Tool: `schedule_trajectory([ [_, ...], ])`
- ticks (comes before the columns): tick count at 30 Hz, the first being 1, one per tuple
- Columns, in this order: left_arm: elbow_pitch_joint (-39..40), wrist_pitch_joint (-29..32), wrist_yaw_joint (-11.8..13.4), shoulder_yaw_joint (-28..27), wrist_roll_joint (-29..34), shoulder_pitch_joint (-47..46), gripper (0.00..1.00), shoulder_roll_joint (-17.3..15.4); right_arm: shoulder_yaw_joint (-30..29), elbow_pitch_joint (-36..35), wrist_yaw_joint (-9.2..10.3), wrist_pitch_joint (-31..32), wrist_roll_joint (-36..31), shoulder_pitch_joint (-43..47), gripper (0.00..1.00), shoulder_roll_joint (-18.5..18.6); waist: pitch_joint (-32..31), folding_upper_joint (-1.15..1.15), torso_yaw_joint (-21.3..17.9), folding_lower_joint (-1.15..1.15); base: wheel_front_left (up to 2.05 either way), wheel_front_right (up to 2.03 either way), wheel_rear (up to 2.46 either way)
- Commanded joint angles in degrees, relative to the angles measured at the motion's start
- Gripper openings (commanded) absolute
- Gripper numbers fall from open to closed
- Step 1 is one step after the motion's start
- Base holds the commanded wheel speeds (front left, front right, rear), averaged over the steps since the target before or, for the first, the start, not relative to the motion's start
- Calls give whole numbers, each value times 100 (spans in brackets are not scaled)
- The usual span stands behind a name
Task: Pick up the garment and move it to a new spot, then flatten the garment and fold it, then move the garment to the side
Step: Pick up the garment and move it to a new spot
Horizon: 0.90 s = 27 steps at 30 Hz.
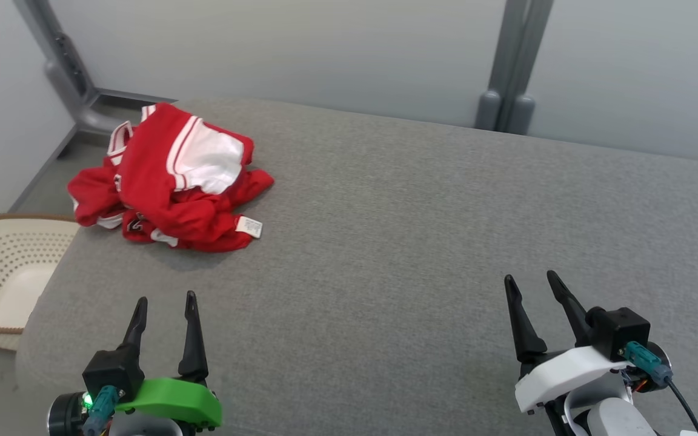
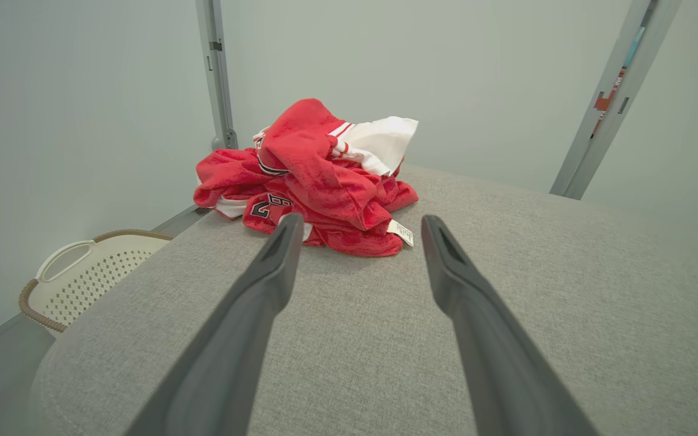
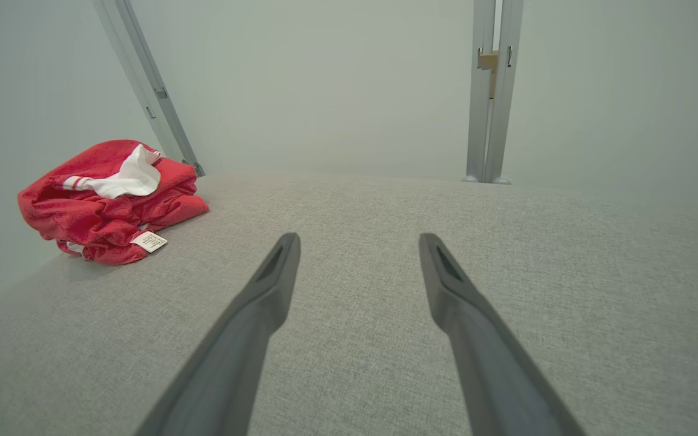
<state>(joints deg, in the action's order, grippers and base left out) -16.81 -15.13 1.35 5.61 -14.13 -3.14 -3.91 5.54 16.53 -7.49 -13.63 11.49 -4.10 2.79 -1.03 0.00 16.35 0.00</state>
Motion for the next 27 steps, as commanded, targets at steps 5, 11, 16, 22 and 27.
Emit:
schedule_trajectory([
  [5, 15, -3, 57, -40, -41, 80, 100, -73, 36, -12, 1, -6, 67, 45, 100, 20, -16, 0, 999, 0, 0, 0, 0],
  [11, 95, -1, 141, -130, -98, 156, 100, -124, 198, 12, 1, 4, 83, -89, 100, 17, 48, 0, 1348, 0, 0, 0, 0],
  [16, 244, -3, 209, -232, -167, 205, 100, -106, 323, 53, 1, 37, 33, -251, 100, 22, 184, 0, 1407, 0, 0, 0, 0],
  [22, 336, -2, 228, -275, -189, 269, 100, -79, 356, 97, 1, 40, -3, -346, 100, 21, 266, 0, 1425, 0, 0, 0, 0],
  [27, 321, -3, 202, -261, -203, 211, 100, -64, 313, 129, 1, 26, -9, -313, 100, 21, 257, 0, 1412, 0, 0, 0, 0],
])
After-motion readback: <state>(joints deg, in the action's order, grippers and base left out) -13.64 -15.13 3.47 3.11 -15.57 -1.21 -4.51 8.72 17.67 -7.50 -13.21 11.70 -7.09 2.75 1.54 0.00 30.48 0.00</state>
